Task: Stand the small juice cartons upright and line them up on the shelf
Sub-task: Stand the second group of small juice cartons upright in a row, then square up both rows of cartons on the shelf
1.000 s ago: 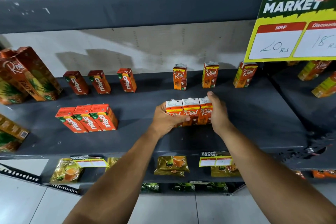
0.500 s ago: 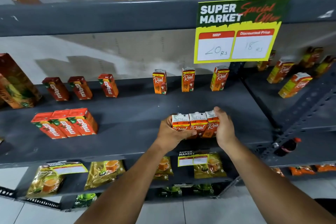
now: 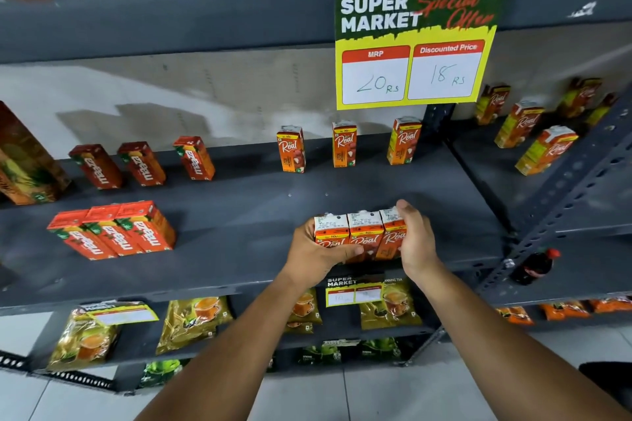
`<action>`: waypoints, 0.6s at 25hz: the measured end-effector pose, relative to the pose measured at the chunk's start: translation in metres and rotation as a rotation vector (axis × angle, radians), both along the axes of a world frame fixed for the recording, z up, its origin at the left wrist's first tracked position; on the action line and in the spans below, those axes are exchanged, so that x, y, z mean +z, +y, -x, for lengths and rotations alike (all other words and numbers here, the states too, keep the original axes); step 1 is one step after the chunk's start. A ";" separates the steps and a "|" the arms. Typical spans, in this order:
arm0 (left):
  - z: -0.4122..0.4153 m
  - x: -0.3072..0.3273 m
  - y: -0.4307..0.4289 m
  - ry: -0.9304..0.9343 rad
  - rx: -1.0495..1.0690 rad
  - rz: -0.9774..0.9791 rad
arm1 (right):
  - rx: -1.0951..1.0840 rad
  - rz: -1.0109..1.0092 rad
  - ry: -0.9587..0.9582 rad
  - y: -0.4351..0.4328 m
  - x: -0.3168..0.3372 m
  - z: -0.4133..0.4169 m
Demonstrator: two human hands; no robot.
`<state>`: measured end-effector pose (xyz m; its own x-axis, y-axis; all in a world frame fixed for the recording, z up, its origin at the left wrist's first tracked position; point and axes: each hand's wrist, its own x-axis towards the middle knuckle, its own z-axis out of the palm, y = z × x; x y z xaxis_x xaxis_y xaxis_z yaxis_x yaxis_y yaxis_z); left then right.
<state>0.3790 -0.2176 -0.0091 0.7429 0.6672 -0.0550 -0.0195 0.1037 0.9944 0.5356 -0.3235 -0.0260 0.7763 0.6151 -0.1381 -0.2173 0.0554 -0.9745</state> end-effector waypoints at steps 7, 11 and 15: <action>0.001 0.000 -0.003 -0.003 0.004 -0.007 | 0.015 -0.027 -0.017 0.001 0.004 0.000; 0.002 0.000 -0.004 -0.009 0.002 -0.011 | 0.021 -0.027 -0.025 -0.001 0.004 0.002; 0.005 -0.001 -0.004 -0.041 -0.017 -0.024 | 0.093 -0.099 -0.066 -0.008 0.010 0.005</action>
